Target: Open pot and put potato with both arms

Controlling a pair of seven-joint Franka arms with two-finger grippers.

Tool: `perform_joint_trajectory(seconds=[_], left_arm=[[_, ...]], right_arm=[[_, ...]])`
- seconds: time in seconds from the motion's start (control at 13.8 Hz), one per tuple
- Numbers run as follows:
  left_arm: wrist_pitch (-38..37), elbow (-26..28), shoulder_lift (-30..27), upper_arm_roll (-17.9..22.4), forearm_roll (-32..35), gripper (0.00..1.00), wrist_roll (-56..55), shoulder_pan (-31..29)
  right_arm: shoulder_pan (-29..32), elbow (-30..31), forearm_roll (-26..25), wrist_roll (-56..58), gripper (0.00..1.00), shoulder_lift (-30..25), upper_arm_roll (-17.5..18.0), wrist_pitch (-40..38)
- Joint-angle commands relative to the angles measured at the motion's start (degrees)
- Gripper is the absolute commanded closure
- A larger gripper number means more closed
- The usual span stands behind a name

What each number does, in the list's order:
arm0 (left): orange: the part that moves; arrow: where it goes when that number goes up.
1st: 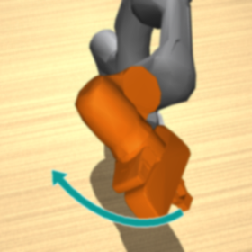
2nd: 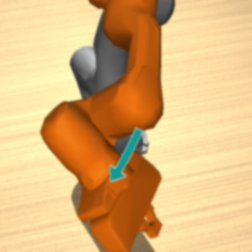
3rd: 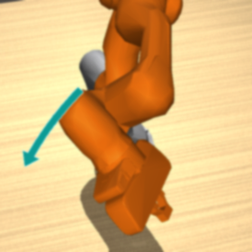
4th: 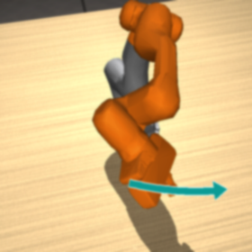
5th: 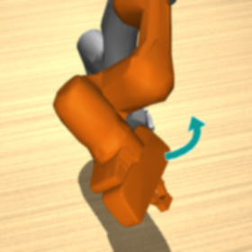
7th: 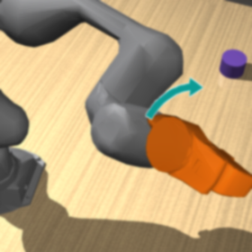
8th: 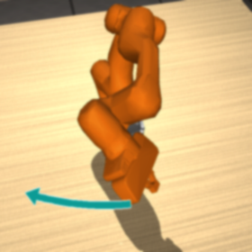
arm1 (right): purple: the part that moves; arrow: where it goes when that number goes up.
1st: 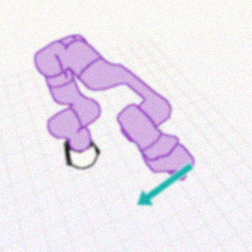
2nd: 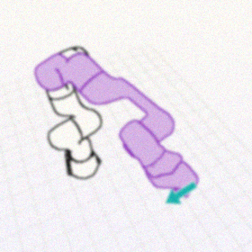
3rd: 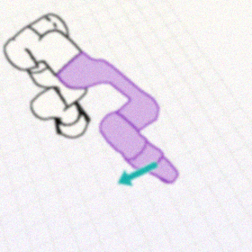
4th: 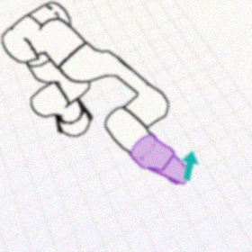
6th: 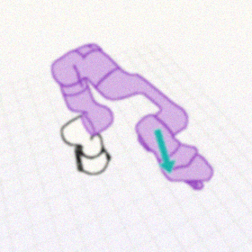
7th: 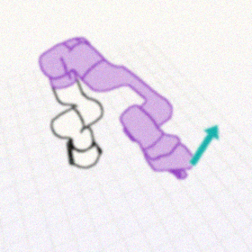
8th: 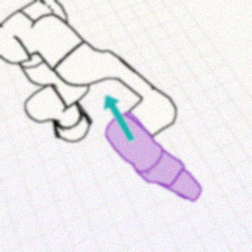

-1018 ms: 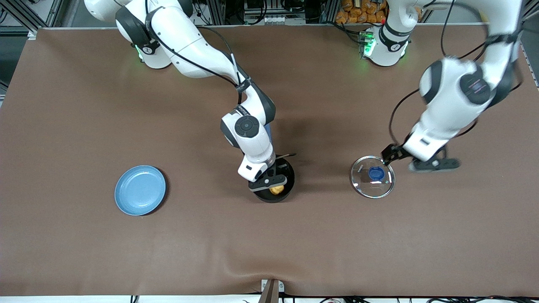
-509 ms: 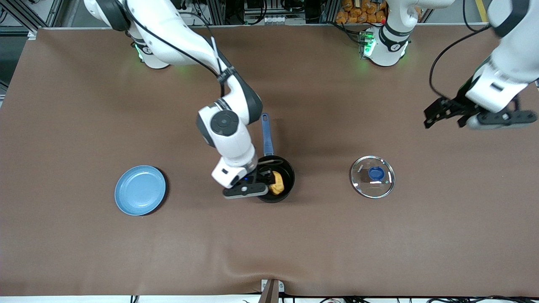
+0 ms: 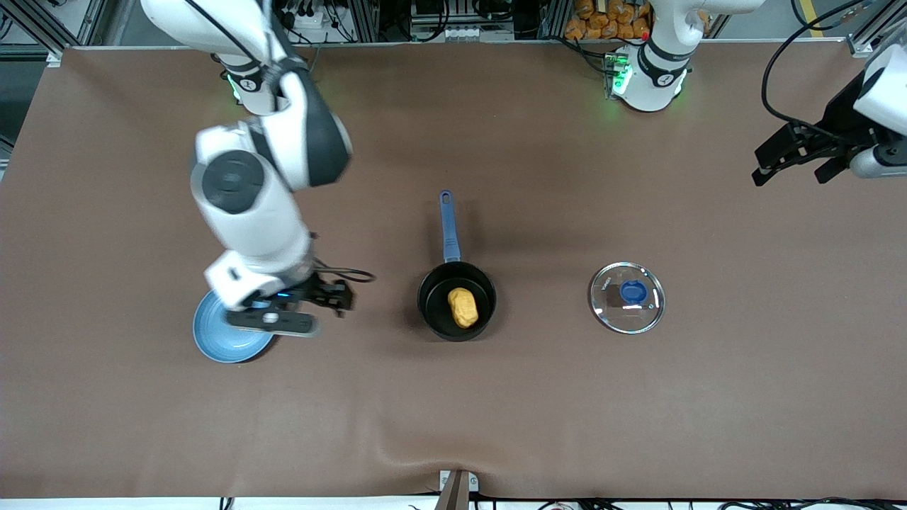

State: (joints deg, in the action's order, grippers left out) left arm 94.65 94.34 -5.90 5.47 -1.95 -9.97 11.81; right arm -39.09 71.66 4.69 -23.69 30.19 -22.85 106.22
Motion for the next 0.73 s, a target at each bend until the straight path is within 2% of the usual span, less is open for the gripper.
perform_joint_trajectory(seconds=[0.0, 0.29, 0.44, 0.65], left_arm=[[-3.1, -4.0, 2.5, -1.2, -0.1, 0.00, 3.9, -2.4], [-3.4, -4.0, 4.4, -10.9, 0.4, 0.00, 8.7, -10.4], [-5.1, -5.0, 6.4, -10.7, 0.5, 0.00, 8.7, -8.7], [-5.3, -5.9, 7.7, -10.8, 0.0, 0.00, 8.5, -8.6]], right_arm=[[1.4, 4.2, -0.6, 6.1, 0.00, -5.7, -2.4, -2.5], [7.8, 10.8, -0.3, 15.6, 0.00, -12.5, -2.4, -3.4], [10.6, 13.6, -0.2, 18.8, 0.00, -15.3, -2.5, -3.4], [15.3, 14.2, 0.2, 24.3, 0.00, -16.9, -2.4, -5.4]])
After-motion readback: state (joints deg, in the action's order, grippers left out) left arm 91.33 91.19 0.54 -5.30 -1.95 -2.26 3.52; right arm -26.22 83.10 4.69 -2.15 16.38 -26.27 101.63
